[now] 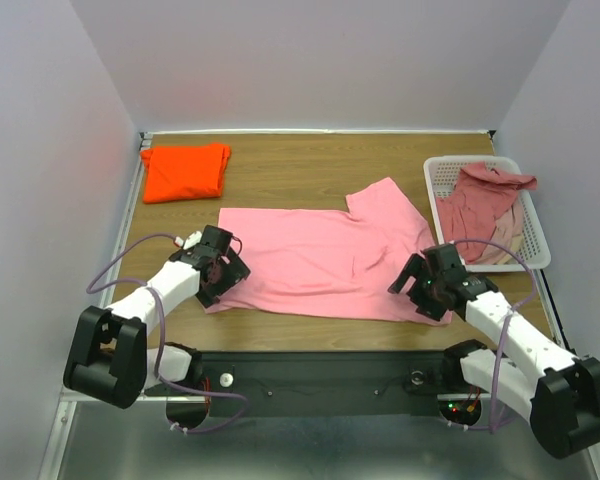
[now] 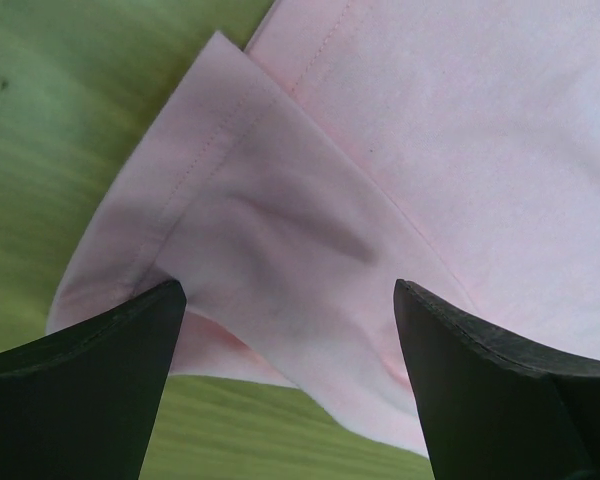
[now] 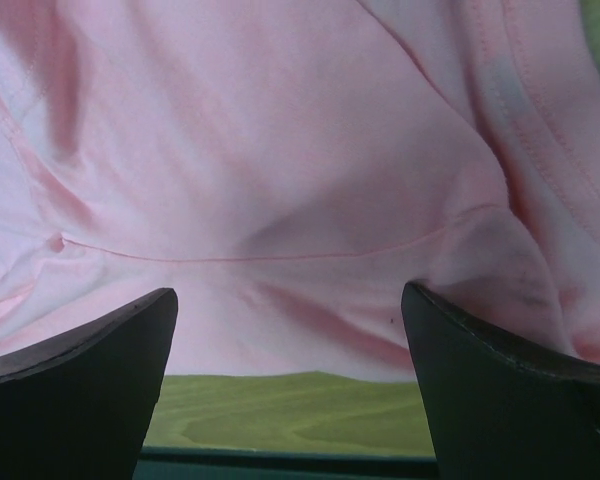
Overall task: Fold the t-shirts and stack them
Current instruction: Fold the tshirt
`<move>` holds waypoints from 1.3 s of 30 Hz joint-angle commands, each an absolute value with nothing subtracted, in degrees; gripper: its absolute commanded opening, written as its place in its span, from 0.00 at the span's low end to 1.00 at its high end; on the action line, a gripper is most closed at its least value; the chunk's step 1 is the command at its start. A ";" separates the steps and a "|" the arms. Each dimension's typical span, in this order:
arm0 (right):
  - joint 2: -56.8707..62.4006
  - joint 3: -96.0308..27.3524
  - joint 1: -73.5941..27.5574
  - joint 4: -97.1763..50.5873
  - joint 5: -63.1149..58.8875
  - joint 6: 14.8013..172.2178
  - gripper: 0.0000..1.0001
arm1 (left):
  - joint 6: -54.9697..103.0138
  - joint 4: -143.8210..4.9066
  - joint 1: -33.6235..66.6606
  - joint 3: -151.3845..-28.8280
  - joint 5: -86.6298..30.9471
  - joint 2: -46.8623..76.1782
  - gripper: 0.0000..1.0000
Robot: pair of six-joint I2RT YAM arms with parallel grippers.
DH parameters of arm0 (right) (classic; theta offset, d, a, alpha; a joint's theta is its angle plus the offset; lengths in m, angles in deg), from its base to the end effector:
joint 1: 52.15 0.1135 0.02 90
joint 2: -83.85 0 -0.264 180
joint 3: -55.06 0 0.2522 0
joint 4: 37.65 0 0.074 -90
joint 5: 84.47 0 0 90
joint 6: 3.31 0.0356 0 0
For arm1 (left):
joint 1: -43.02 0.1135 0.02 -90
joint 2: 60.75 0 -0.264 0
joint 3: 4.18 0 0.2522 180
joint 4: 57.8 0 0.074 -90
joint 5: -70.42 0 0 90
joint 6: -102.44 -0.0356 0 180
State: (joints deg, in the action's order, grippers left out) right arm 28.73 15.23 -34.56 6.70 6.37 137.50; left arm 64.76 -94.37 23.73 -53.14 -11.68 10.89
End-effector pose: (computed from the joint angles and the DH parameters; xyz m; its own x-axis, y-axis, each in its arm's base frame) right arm 0.1600 0.0502 0.1690 -0.7485 0.5757 -0.3292 0.4510 0.8058 0.3837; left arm 0.2144 -0.0698 0.1729 -0.7023 -0.5848 -0.4060 -0.4825 0.8103 -0.3325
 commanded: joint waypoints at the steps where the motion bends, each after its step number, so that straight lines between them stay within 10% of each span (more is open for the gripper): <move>1: 31.37 14.93 -35.01 16.53 7.89 137.23 1.00 | 67.99 -104.87 23.33 -51.68 -13.52 9.30 0.98; 19: 26.56 -7.99 -35.01 7.94 3.15 126.95 1.00 | 62.56 -108.23 22.63 -74.51 -4.65 8.24 0.98; 39: -12.46 -39.56 -35.09 2.39 18.63 122.11 1.00 | 53.23 -95.03 32.82 -99.32 1.34 47.26 0.85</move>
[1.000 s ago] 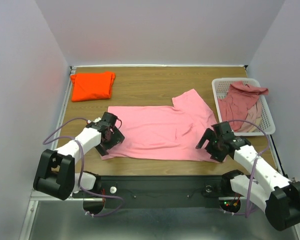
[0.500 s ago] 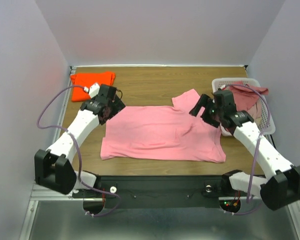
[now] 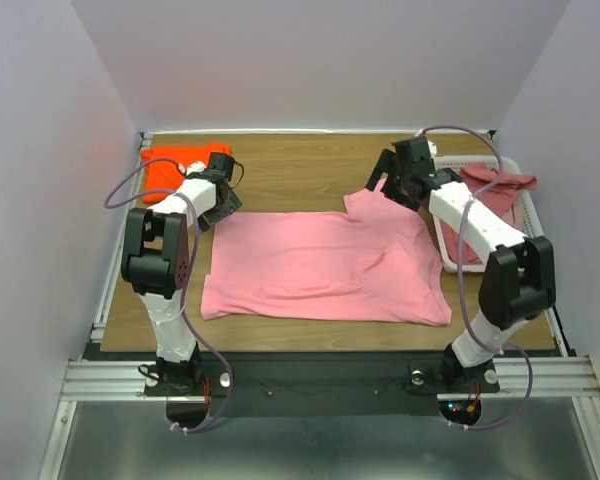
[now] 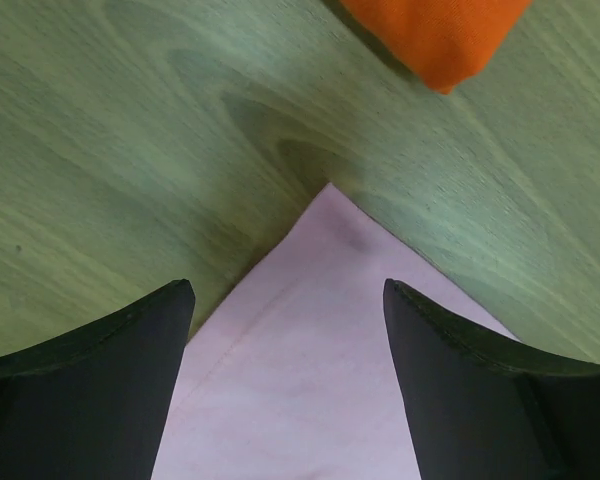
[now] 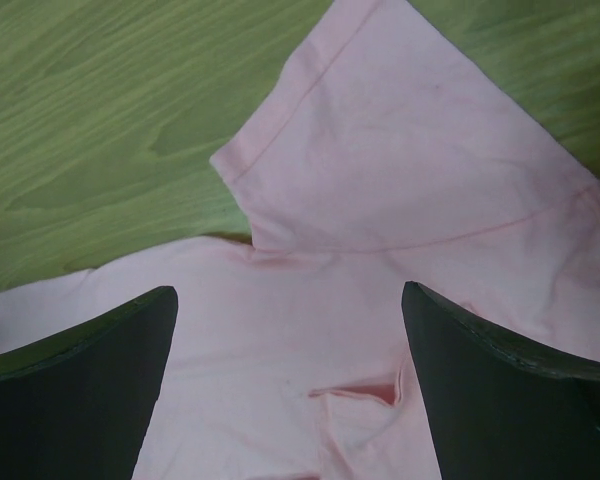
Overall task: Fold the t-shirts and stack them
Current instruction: Fold the tshirt
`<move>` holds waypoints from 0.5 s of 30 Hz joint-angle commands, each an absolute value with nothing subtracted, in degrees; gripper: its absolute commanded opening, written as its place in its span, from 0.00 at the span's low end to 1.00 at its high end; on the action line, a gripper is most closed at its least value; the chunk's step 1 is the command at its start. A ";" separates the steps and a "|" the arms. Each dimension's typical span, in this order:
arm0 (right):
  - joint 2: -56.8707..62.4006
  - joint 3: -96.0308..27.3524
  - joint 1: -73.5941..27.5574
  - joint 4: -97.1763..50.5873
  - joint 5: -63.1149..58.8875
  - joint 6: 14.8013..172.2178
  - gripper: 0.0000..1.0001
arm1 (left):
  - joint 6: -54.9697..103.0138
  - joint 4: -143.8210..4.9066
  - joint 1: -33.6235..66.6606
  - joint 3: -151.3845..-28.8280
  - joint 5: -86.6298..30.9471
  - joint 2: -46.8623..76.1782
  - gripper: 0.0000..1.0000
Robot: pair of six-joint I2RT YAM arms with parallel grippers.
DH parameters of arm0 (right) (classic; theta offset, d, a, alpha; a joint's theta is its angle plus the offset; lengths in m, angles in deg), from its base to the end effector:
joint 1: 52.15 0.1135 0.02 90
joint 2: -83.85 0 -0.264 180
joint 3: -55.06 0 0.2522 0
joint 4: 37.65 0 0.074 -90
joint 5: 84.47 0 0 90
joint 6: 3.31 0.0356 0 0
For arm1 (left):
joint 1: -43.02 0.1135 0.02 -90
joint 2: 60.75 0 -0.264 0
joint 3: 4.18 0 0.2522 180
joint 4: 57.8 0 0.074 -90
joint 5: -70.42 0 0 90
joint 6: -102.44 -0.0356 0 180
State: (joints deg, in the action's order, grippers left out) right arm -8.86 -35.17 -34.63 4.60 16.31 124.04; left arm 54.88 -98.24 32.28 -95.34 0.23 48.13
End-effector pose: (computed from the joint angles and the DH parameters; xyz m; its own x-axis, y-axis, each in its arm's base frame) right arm 0.3471 0.1026 0.2896 -0.6360 0.4242 -0.6446 0.2728 0.9050 0.3264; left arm 0.3976 -0.0631 0.1952 -0.6157 -0.5294 -0.5836 -0.5635 0.8136 -0.1435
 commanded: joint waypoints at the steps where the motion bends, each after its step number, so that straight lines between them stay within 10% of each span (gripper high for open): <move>1: -13.18 -40.43 -35.09 2.39 18.27 121.94 1.00 | 53.22 -95.11 33.08 -99.85 1.60 48.75 0.85; 15: -17.93 -43.17 -35.62 2.13 19.24 121.41 1.00 | 53.22 -94.32 33.09 -99.50 0.99 54.65 0.55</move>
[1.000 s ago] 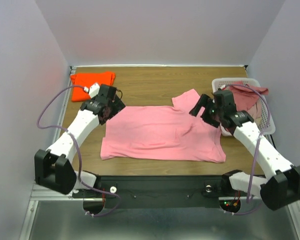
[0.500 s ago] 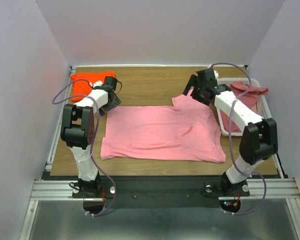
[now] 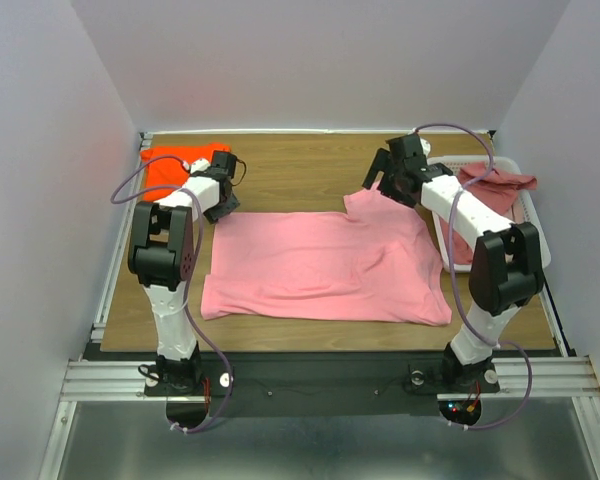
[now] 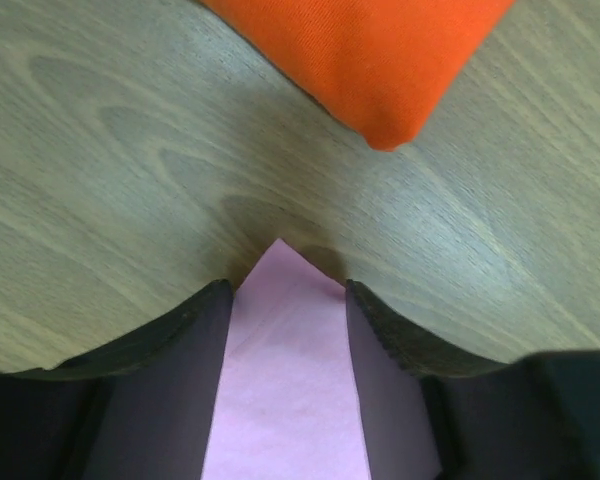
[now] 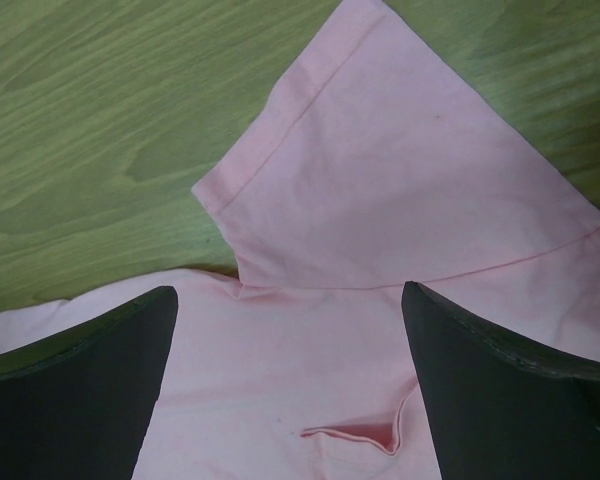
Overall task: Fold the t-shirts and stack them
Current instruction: Fold the tshirt
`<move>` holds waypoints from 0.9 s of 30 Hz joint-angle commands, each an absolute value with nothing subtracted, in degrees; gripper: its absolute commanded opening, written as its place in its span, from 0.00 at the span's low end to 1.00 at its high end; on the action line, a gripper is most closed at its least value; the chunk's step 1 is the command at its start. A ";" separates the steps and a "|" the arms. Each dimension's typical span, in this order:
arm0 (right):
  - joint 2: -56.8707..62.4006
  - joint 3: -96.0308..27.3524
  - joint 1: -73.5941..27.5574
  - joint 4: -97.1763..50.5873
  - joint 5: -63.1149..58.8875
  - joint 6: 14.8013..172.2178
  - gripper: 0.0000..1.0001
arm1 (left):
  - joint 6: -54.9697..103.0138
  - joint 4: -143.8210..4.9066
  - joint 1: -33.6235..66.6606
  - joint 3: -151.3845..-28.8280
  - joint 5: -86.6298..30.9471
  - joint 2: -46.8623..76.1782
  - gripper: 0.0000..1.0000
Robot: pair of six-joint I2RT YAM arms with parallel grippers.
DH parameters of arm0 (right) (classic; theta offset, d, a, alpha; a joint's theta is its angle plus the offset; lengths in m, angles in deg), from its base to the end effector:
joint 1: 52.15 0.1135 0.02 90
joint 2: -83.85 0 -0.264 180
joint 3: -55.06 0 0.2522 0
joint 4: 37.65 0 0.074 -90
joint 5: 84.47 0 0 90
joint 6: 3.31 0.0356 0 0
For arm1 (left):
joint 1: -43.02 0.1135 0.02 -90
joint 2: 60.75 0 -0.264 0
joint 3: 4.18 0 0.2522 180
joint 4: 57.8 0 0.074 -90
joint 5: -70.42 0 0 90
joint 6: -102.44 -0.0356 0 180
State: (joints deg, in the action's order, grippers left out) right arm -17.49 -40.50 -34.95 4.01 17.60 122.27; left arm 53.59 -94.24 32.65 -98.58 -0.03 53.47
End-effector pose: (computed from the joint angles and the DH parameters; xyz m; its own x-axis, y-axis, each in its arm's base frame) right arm 0.3809 0.1101 0.2668 -0.6619 0.3907 -0.6397 0.2841 0.9205 0.2683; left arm 0.4205 -0.0648 0.1793 -0.6072 -0.5193 -0.6013 -0.5482 0.8217 -0.1560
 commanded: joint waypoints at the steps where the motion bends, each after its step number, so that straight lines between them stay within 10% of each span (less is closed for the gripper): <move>1: -18.19 -43.52 -35.71 2.04 19.33 121.41 1.00 | 53.31 -94.67 33.09 -99.67 0.99 54.91 0.52; 10: -24.16 -51.24 -37.03 1.86 20.73 117.90 1.00 | 53.05 -94.59 33.09 -98.18 0.64 56.15 0.02; 27: -50.97 -78.93 -39.84 1.95 27.06 108.68 0.82 | 51.82 -93.71 33.09 -94.84 -0.07 52.46 0.00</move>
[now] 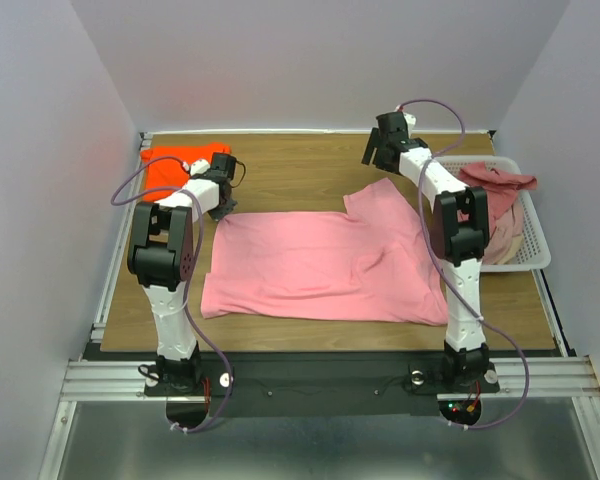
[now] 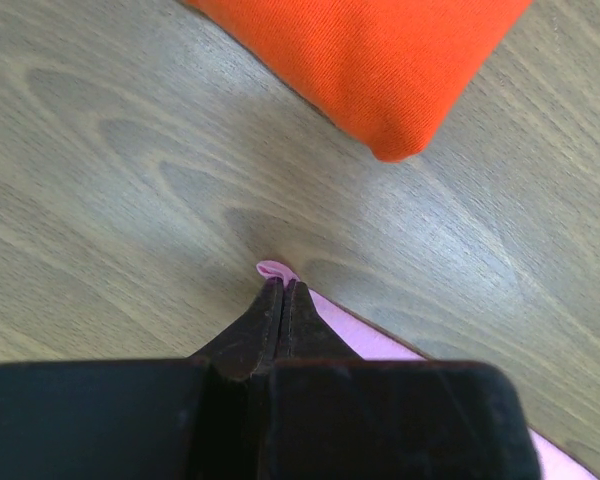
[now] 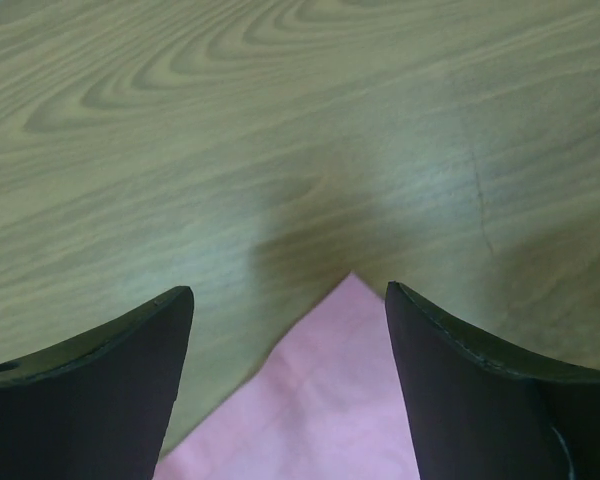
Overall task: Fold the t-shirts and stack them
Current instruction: Fold the tshirt
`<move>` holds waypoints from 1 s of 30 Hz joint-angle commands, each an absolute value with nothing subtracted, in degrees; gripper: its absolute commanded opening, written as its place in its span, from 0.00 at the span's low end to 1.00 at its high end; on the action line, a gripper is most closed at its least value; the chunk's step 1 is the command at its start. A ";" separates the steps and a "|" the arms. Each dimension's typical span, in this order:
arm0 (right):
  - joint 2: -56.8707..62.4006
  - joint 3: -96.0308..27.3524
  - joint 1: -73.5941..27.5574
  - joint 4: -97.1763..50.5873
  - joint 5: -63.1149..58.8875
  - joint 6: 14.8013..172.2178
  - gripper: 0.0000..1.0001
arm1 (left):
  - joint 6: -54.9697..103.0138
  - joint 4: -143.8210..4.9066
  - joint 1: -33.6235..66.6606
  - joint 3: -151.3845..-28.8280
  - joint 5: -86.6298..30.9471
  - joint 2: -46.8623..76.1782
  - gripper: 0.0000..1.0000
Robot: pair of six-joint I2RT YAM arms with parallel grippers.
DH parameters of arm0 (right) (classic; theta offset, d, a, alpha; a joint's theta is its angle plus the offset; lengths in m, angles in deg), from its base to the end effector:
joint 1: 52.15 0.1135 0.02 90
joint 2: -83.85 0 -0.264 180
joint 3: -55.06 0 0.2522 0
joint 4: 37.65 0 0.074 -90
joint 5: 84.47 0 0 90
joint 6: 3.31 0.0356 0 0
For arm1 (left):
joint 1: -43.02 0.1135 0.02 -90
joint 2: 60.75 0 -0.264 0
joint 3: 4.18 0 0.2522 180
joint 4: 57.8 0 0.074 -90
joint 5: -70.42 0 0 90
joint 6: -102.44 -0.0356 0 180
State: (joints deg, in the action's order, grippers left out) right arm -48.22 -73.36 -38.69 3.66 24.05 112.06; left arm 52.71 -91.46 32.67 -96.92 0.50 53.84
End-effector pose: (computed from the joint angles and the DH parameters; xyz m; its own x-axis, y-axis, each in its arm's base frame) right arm 0.5130 0.1112 0.2173 -0.6218 0.2689 -0.7355 0.2925 0.9510 0.1004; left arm 0.4201 -0.0643 0.1711 -0.6041 -0.5068 -0.6150 -0.5413 0.8273 -0.1501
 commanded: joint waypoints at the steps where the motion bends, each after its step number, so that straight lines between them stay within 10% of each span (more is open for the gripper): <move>1: -51.94 -79.37 -39.84 1.95 27.50 108.67 0.79 | 51.90 -93.62 33.09 -94.75 0.02 52.28 0.00; 18: -58.45 -77.88 -40.28 1.86 25.22 107.70 0.49 | 51.38 -93.45 33.09 -94.66 0.19 52.37 0.00; 26: -56.96 -77.53 -40.28 1.86 22.06 105.68 0.03 | 50.59 -93.18 33.00 -94.32 0.02 50.53 0.00; 30: -53.80 -75.87 -40.19 1.69 18.45 103.48 0.00 | 50.32 -91.60 33.00 -91.94 -0.68 47.89 0.00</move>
State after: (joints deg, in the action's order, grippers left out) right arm -56.64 -77.40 -40.46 2.50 23.02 105.35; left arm 51.36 -90.06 32.65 -94.21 -0.23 51.87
